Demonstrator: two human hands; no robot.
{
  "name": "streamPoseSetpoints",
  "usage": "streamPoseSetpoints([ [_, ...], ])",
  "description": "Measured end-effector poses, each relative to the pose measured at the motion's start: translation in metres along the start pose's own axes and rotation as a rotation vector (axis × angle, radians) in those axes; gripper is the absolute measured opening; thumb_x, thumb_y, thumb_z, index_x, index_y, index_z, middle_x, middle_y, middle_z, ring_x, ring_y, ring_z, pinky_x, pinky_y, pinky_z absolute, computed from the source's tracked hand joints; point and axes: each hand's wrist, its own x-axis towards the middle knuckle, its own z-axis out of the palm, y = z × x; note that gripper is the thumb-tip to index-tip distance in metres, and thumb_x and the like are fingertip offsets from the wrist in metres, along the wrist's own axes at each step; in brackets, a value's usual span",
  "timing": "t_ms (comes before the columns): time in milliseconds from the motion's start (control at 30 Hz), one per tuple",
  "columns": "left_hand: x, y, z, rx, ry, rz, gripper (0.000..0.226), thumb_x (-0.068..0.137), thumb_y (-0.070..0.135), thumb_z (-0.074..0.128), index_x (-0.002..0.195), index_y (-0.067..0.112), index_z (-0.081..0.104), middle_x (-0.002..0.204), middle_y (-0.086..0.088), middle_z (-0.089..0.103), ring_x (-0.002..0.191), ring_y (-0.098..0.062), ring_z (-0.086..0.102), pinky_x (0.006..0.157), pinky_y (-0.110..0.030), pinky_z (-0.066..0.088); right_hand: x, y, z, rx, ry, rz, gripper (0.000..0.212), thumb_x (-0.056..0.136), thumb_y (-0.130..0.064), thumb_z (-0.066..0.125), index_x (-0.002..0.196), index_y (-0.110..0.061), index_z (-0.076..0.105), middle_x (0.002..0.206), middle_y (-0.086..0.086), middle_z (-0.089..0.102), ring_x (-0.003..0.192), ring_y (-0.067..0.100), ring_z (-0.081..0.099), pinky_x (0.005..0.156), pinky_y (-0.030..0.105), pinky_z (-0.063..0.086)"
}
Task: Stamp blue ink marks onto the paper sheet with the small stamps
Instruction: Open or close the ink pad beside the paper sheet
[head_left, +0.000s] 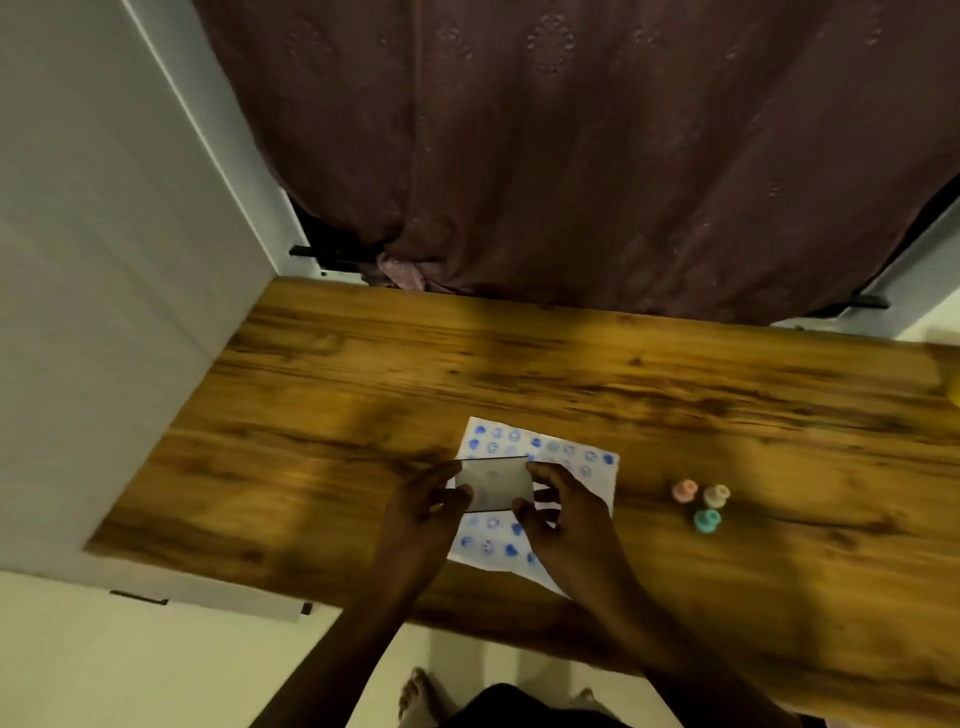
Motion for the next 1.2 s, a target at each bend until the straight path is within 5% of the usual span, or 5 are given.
streamPoseSetpoints([
  [367,0.024,-0.072,-0.104,0.068,0.094,-0.096,0.038,0.100,0.016,0.066,0.138,0.014,0.064,0.127,-0.002,0.067,0.106,-0.009,0.066,0.069,-0.002,0.049,0.024,-0.048,0.119,-0.103,-0.175,-0.023,0.051,0.096,-0.023,0.068,0.143,-0.024,0.050,0.145,-0.002,0.057,0.133,0.017,0.055,0.106,0.018,0.040],
  [500,0.036,-0.094,-0.117,0.131,0.046,-0.125,0.042,0.100,0.012,0.065,0.141,0.010,0.061,0.138,-0.013,0.067,0.110,-0.016,0.064,0.094,-0.028,0.055,0.027,-0.050,0.144,-0.149,-0.188,-0.030,0.052,0.095,-0.019,0.068,0.144,-0.022,0.049,0.148,0.001,0.053,0.139,0.019,0.049,0.111,0.021,0.038],
  [633,0.045,-0.108,-0.118,0.182,-0.026,-0.113,0.044,0.099,0.006,0.066,0.142,0.006,0.059,0.139,-0.015,0.065,0.110,-0.016,0.065,0.082,-0.011,0.052,0.029,-0.049,0.154,-0.169,-0.199,-0.002,0.056,0.096,-0.014,0.067,0.148,-0.019,0.045,0.153,0.004,0.049,0.143,0.022,0.046,0.115,0.033,0.044],
  [767,0.050,-0.118,-0.118,0.253,-0.072,-0.087,0.045,0.096,0.003,0.068,0.140,0.007,0.059,0.139,-0.016,0.065,0.126,-0.030,0.065,0.105,-0.038,0.055,0.029,-0.045,0.156,-0.208,-0.195,-0.001,0.060,0.095,-0.014,0.068,0.149,-0.020,0.044,0.152,0.004,0.050,0.142,0.022,0.047,0.113,0.036,0.046],
  [1200,0.067,-0.115,-0.124,0.757,-0.192,0.324,0.057,0.088,0.032,0.077,0.143,0.027,0.060,0.155,-0.003,0.053,0.144,-0.029,0.045,0.113,-0.043,0.047,0.028,-0.046,0.151,-0.326,-0.162,-0.028,0.061,0.096,-0.023,0.067,0.151,-0.018,0.042,0.152,0.003,0.051,0.143,0.022,0.045,0.117,0.036,0.039],
])
